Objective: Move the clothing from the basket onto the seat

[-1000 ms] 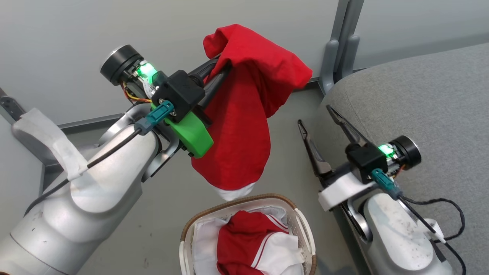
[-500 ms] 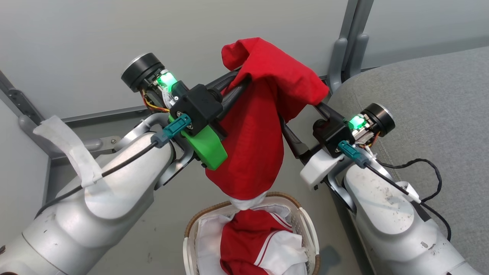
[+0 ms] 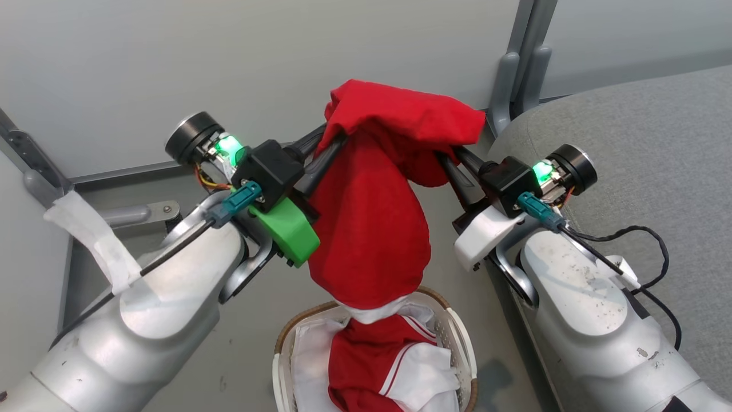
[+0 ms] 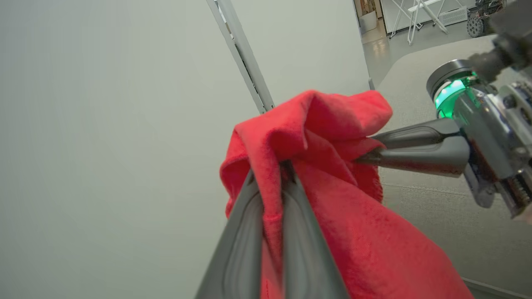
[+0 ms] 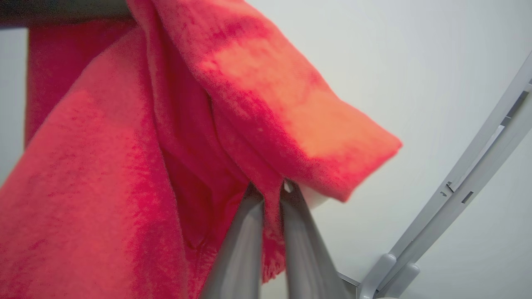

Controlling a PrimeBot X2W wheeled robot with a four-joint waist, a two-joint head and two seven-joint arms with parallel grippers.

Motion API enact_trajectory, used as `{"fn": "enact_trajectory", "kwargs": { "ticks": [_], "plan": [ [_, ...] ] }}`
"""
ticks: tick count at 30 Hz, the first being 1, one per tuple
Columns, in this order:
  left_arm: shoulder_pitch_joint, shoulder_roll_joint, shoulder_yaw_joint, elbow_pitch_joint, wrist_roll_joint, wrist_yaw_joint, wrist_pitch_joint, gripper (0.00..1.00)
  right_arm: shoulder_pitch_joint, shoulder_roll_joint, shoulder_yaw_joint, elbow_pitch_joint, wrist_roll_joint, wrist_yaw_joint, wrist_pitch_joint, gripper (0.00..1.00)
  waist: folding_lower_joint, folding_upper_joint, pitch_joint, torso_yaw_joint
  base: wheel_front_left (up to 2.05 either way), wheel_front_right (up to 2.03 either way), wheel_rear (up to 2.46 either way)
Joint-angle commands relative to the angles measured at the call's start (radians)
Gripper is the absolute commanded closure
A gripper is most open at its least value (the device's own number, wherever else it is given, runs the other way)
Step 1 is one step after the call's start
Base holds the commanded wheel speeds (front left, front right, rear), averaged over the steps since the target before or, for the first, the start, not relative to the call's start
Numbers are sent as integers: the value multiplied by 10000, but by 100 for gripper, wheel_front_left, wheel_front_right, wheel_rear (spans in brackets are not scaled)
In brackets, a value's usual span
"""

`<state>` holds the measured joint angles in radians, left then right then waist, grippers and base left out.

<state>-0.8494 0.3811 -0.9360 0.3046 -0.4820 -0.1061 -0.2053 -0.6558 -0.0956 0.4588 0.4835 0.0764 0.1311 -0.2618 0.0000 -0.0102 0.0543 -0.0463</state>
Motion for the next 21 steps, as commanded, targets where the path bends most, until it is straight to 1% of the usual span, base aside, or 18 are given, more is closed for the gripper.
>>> {"fn": "enact_trajectory", "kwargs": {
  "ticks": [1,2,3,9,15,21],
  "plan": [
    [244,45,70,128,-66,81,-104,41,38,-37,-77,-64,56,-7,-49,100,0,102,-6,-12,0,0,0],
    [378,35,117,212,-135,136,-175,6,78,-38,-131,-93,53,-7,-49,100,0,102,-17,-19,0,0,0],
    [499,8,154,290,-216,173,-220,0,106,-36,-181,-122,49,-7,-49,100,0,102,-23,-26,0,0,0],
    [1390,-221,296,662,-503,358,-523,0,318,15,-568,-324,13,-7,-49,100,0,102,-101,-26,0,0,0],
    [2315,-453,560,787,-538,427,-613,0,473,63,-889,-441,-70,-7,-49,100,0,102,-174,-28,0,0,0],
    [3326,-695,1081,576,-242,341,-589,0,591,43,-1120,-525,-159,-7,-49,100,0,102,-193,-40,0,0,0]
  ]
}}
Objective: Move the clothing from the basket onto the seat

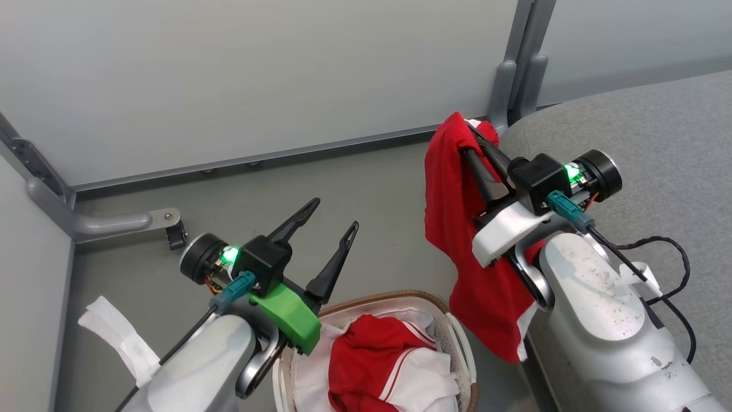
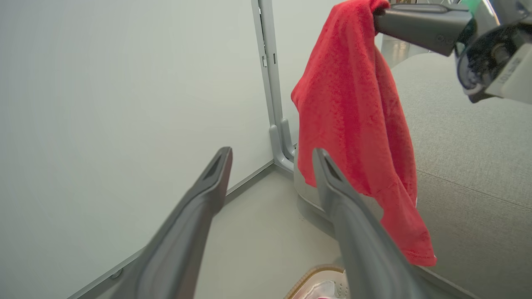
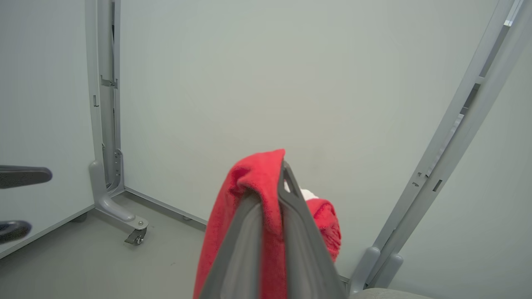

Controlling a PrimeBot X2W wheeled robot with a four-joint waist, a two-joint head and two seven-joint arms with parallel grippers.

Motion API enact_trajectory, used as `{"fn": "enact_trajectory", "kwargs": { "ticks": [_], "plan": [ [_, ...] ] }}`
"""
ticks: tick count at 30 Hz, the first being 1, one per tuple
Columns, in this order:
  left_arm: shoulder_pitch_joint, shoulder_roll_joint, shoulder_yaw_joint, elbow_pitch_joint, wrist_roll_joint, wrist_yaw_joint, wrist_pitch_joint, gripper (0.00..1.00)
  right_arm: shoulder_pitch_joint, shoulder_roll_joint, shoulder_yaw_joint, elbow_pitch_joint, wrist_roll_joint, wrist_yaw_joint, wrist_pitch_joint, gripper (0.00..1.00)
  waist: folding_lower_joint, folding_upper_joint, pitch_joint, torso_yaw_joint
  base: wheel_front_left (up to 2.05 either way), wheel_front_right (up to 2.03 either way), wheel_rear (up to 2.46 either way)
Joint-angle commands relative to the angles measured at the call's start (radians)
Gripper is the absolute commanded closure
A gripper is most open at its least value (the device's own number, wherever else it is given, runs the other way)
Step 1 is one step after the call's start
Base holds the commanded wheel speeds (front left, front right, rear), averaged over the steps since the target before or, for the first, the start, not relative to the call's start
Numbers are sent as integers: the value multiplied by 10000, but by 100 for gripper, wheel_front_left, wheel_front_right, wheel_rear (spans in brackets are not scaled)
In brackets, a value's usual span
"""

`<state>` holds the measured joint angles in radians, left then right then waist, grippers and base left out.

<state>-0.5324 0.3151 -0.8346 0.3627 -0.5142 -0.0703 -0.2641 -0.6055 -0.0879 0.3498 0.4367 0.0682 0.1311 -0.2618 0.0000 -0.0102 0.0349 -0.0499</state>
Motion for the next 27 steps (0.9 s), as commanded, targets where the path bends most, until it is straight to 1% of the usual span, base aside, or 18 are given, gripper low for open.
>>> {"fn": "enact_trajectory", "kwargs": {
  "ticks": [1,7,13,18,27],
  "plan": [
    [275,-76,146,-23,118,-43,-1,0,115,-43,-55,-64,-82,-7,-49,100,0,102,-2,-9,0,0,0],
    [912,-396,618,-126,522,-181,-3,0,236,-92,-225,-70,-136,-7,-49,100,0,102,25,-97,0,0,0],
    [1241,-757,1146,-327,878,-313,-4,0,36,-151,-361,-162,-209,-7,-49,100,0,102,276,-482,0,0,0],
    [1345,-996,1406,-411,1278,-438,-3,0,-213,-203,-530,-313,-314,-8,-49,100,0,102,628,-1210,0,0,0],
    [988,-1215,1693,-318,1824,-552,-5,0,-346,-353,-1205,-703,-463,-8,-49,100,0,102,1403,-3012,0,0,0]
  ]
}}
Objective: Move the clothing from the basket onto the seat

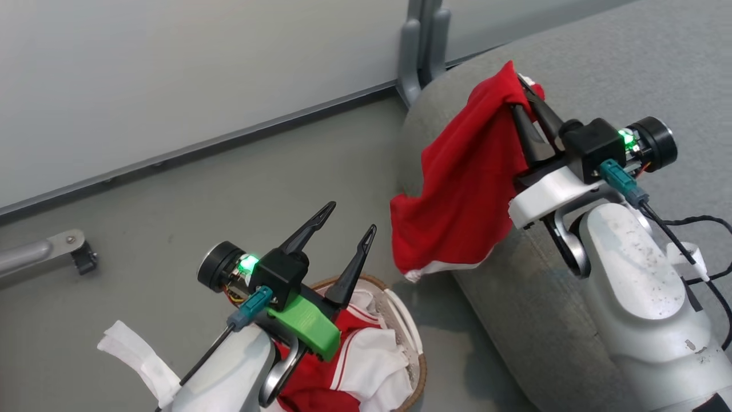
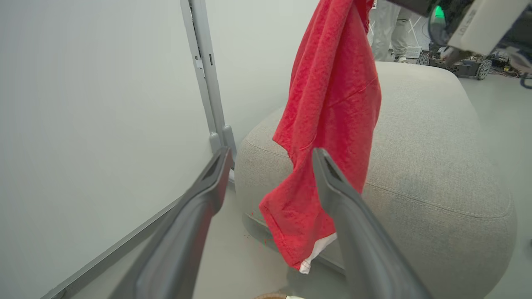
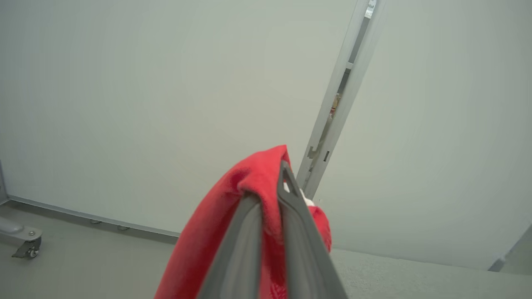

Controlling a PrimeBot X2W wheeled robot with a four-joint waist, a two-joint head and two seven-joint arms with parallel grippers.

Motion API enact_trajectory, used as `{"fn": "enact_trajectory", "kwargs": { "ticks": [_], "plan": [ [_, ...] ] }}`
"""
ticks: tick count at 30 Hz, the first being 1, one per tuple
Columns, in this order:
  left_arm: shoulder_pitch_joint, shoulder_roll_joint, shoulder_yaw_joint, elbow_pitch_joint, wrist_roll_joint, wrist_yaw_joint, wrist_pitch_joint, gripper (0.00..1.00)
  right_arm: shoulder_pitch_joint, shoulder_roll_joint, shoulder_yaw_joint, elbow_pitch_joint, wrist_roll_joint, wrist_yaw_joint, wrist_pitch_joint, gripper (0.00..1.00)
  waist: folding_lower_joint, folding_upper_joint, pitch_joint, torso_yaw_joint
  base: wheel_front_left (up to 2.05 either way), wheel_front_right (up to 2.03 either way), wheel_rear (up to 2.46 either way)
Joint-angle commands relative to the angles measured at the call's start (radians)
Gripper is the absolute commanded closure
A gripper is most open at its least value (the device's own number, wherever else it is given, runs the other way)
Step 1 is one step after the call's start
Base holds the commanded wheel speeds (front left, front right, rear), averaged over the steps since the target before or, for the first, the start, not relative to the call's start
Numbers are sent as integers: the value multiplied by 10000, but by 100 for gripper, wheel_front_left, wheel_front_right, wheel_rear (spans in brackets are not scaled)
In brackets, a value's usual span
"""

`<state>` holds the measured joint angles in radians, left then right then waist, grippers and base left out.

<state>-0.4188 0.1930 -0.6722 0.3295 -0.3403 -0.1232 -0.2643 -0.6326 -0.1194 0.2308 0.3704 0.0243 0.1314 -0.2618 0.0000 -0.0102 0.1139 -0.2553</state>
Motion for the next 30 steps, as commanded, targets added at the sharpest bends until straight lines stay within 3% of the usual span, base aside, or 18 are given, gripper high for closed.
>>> {"fn": "enact_trajectory", "kwargs": {
  "ticks": [1,8,14,22,30],
  "plan": [
    [-204,6,74,43,145,-37,-1,0,-43,-48,-141,-88,-55,-12,-49,100,0,102,706,-1160,0,0,0],
    [-437,-16,-11,140,334,-76,-2,0,114,60,-845,-249,-39,-12,-49,100,0,102,1214,-2188,0,0,0],
    [-530,20,-175,76,467,-89,-2,0,105,136,-1155,-246,-225,-12,-49,100,0,102,1499,-2464,0,0,0],
    [-961,245,-434,86,539,-85,-3,0,-537,136,-1557,76,-234,-12,-49,100,0,102,2031,-2154,0,0,0],
    [-1604,377,-596,-125,775,-87,-2,0,-2833,-856,-2207,722,-237,-12,-49,100,0,102,3082,-1349,0,0,0]
  ]
}}
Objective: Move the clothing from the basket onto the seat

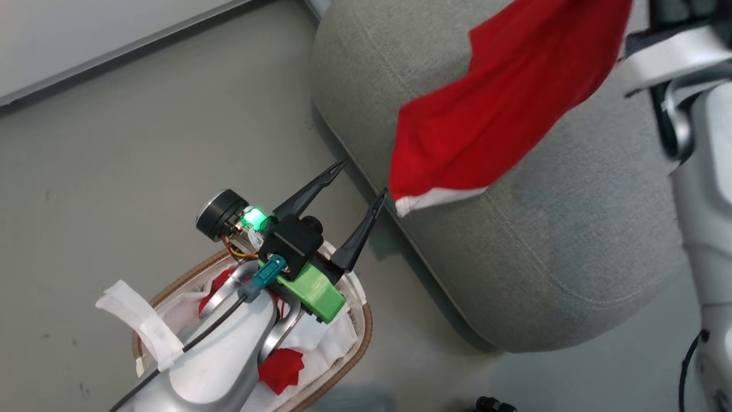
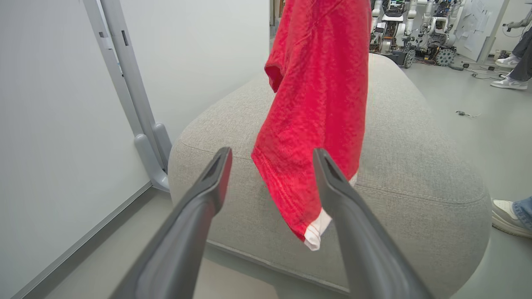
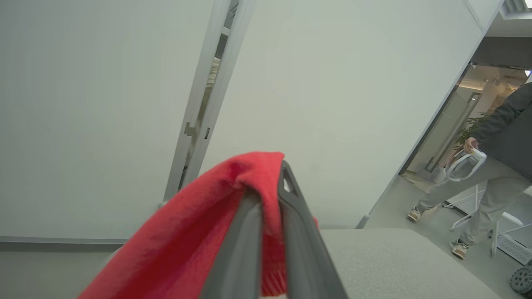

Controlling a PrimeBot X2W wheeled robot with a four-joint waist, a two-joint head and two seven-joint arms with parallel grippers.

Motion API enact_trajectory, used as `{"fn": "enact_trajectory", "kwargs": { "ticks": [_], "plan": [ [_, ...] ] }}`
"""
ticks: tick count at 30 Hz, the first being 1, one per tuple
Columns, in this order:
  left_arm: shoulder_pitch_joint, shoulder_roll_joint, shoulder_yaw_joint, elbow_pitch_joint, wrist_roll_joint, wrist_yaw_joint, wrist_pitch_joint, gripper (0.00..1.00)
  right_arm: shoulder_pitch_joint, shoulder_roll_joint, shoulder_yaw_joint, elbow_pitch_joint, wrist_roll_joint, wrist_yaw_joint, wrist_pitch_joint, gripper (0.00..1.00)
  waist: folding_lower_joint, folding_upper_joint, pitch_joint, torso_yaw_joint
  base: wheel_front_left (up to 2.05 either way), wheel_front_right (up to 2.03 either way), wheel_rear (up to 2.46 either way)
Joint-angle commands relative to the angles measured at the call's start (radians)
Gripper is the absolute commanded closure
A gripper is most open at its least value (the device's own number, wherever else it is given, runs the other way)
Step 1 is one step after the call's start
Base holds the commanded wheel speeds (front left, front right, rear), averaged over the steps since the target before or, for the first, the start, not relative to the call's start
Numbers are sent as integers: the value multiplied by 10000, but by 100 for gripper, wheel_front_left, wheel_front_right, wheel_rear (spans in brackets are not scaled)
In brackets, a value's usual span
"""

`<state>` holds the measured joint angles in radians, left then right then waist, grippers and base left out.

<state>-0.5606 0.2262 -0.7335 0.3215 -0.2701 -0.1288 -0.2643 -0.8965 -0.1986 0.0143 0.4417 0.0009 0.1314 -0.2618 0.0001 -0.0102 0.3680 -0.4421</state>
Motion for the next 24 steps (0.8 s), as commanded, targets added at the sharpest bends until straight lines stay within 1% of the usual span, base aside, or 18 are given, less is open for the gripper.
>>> {"fn": "enact_trajectory", "kwargs": {
  "ticks": [1,3,6,9,12,16,18,24],
  "plan": [
    [-250,37,-2,-62,99,-31,-2,0,-506,-260,-203,77,-56,-14,-49,100,-1,102,669,634,0,0,0],
    [-482,20,-155,-91,171,-31,-2,0,-1194,-802,-582,171,-247,-14,-49,100,-1,102,1027,944,0,0,0],
    [-808,5,-281,-171,270,-32,-2,0,-2046,-1289,-1107,108,-609,-14,-49,100,-1,102,1537,1323,0,0,0],
    [-1131,17,-378,-269,445,-32,1,0,-2840,-1922,-1652,50,-1064,-14,98,100,-1,102,1993,1626,0,0,0],
    [-1410,-52,-500,-421,605,-32,1,0,-3284,-2276,-2188,135,-1412,-14,156,100,-1,102,2430,1931,0,0,0],
    [-1589,-174,-559,-567,708,-32,1,0,-3308,-2343,-2536,493,-1652,-14,167,100,-1,102,2841,2248,0,0,0],
    [-1581,-229,-533,-628,736,-18,1,0,-2956,-1969,-2623,930,-1665,-14,122,100,-1,102,3093,2367,0,0,0],
    [-1579,-213,-497,-598,815,-17,1,0,-2237,-1260,-2527,2006,-2075,-14,-2,100,-1,102,3362,2514,0,0,0]
  ]
}}
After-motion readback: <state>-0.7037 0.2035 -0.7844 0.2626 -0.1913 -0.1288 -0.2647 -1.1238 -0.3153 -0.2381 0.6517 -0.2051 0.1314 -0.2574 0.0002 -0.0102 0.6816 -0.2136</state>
